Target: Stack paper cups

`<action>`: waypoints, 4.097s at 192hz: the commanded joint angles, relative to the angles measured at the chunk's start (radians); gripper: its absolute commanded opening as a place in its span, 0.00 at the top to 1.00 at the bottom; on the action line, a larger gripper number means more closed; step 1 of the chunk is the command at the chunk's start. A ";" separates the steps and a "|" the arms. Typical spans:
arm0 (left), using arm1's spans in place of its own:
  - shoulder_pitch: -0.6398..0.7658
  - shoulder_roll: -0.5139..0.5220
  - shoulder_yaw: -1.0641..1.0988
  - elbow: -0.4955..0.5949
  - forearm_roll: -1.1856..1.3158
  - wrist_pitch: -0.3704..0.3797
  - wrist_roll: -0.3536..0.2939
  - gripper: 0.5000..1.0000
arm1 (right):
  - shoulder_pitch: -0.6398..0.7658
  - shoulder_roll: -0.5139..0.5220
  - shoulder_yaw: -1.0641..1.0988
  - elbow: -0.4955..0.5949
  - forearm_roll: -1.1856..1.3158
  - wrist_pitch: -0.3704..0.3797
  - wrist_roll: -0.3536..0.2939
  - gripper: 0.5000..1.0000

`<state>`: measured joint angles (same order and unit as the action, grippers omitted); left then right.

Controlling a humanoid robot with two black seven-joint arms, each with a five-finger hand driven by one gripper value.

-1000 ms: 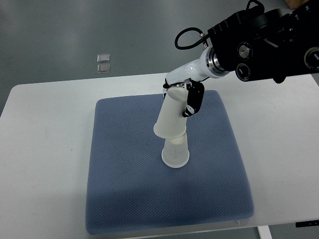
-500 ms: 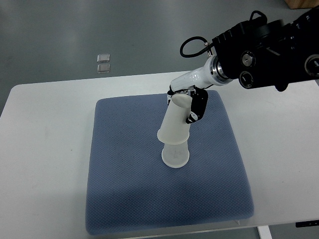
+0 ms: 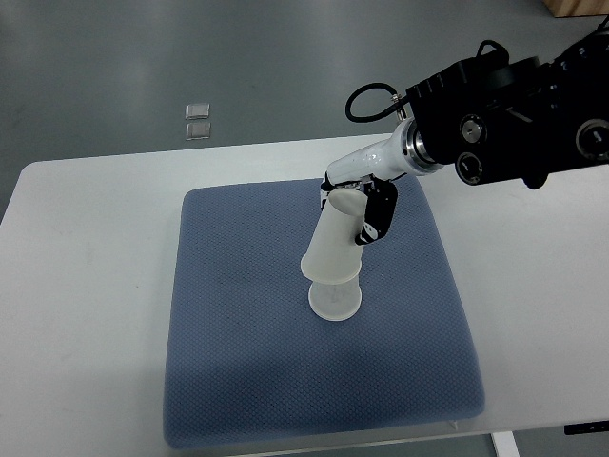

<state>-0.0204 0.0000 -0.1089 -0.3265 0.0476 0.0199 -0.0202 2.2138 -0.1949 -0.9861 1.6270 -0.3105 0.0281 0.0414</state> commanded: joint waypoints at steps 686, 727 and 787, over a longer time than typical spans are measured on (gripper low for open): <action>0.000 0.000 0.006 -0.003 0.000 0.002 0.000 0.00 | -0.644 -0.311 0.638 -0.435 0.186 -0.284 0.031 0.20; 0.000 0.000 0.006 -0.002 0.000 0.002 0.000 0.00 | -0.904 -0.322 1.043 -0.524 0.347 -0.310 0.100 0.20; 0.000 0.000 0.003 -0.002 0.000 0.002 0.000 0.00 | -1.238 -0.213 1.478 -0.585 0.456 -0.174 0.196 0.17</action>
<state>-0.0200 0.0000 -0.1044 -0.3285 0.0476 0.0210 -0.0201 1.0780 -0.4515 0.3867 1.0564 0.1292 -0.2296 0.2260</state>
